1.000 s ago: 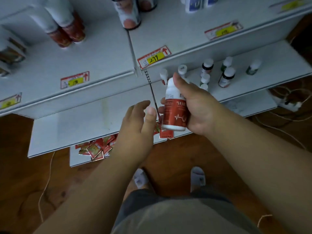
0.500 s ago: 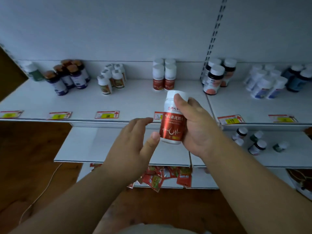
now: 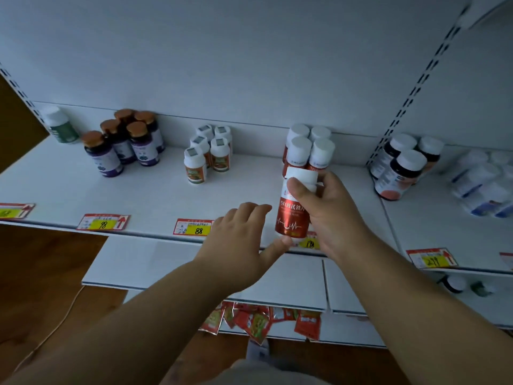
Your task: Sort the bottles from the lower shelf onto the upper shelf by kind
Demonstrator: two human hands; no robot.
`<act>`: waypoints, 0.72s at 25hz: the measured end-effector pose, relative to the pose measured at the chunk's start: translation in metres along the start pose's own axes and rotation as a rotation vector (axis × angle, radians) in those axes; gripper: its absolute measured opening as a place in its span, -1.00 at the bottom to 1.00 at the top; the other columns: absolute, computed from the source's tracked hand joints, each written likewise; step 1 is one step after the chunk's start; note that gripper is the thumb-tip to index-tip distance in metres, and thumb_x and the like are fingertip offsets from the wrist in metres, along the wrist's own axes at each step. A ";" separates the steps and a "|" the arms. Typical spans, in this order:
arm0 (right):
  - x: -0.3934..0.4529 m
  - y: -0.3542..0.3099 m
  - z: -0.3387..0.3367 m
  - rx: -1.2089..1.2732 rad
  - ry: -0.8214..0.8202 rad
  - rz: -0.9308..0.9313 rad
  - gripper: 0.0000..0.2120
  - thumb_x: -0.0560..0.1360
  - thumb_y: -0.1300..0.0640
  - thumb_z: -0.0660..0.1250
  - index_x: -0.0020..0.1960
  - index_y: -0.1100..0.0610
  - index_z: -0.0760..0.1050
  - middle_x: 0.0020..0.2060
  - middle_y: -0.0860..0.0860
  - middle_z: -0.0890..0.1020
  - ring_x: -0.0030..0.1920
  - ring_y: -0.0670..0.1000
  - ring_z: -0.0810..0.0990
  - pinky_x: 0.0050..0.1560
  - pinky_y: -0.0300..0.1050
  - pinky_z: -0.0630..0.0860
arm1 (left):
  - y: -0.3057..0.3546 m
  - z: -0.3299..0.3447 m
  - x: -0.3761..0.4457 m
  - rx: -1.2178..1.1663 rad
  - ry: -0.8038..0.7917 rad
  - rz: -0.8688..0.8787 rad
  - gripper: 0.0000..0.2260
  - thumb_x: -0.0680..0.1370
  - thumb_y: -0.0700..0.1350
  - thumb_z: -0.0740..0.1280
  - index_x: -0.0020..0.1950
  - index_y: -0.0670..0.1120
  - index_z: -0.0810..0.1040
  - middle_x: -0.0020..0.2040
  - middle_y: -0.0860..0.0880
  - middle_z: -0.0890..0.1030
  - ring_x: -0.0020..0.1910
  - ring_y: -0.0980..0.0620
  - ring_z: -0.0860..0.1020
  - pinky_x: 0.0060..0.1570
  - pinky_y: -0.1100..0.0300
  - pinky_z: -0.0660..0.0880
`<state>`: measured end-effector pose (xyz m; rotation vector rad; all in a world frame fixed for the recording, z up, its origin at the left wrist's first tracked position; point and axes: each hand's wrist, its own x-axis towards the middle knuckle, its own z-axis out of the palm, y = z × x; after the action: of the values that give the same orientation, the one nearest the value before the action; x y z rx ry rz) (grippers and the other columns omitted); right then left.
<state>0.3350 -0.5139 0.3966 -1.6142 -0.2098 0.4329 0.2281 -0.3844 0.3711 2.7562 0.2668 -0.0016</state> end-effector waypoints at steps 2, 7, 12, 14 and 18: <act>0.028 0.005 -0.006 -0.104 0.043 -0.005 -0.51 0.34 -0.12 0.54 0.20 -0.08 0.47 0.04 -0.12 0.66 0.07 -0.05 0.66 0.17 0.16 0.58 | -0.003 0.008 0.035 0.070 -0.031 -0.011 -0.25 0.46 0.46 -0.11 0.54 0.08 0.11 0.53 0.00 0.23 0.47 -0.06 0.25 0.42 -0.05 0.25; 0.079 0.017 -0.017 -0.381 0.092 -0.085 -0.47 0.35 -0.05 0.55 0.24 -0.07 0.43 0.15 -0.14 0.59 0.17 -0.08 0.55 0.25 0.09 0.52 | -0.015 0.034 0.104 0.269 -0.101 -0.044 -0.26 0.49 0.46 -0.04 0.56 0.09 0.05 0.59 -0.10 0.07 0.55 -0.20 0.07 0.48 -0.17 0.10; 0.097 0.034 -0.013 -0.500 0.131 -0.143 -0.51 0.37 -0.03 0.56 0.23 -0.04 0.46 0.16 -0.11 0.57 0.15 -0.07 0.53 0.20 0.00 0.52 | -0.033 0.065 0.133 0.265 -0.145 0.004 -0.23 0.49 0.48 -0.15 0.57 0.10 -0.20 0.60 -0.14 -0.20 0.55 -0.18 -0.27 0.50 -0.22 -0.15; 0.098 0.037 -0.012 -0.554 0.128 -0.170 -0.52 0.39 -0.01 0.54 0.24 -0.04 0.44 0.17 -0.09 0.55 0.16 -0.06 0.53 0.18 -0.04 0.52 | -0.034 0.072 0.133 0.270 -0.145 0.015 -0.20 0.47 0.50 -0.23 0.57 0.08 -0.25 0.58 -0.14 -0.25 0.53 -0.16 -0.32 0.49 -0.23 -0.19; 0.108 0.034 -0.011 -0.658 0.163 -0.233 -0.54 0.43 0.01 0.51 0.26 0.00 0.44 0.16 -0.09 0.55 0.12 -0.11 0.50 0.13 -0.09 0.49 | -0.035 0.072 0.136 0.265 -0.154 0.019 -0.20 0.46 0.50 -0.27 0.57 0.09 -0.28 0.58 -0.14 -0.28 0.52 -0.16 -0.35 0.47 -0.24 -0.21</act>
<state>0.4334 -0.4852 0.3476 -2.2246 -0.4442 0.0417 0.3572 -0.3534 0.2860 3.0003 0.2113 -0.2612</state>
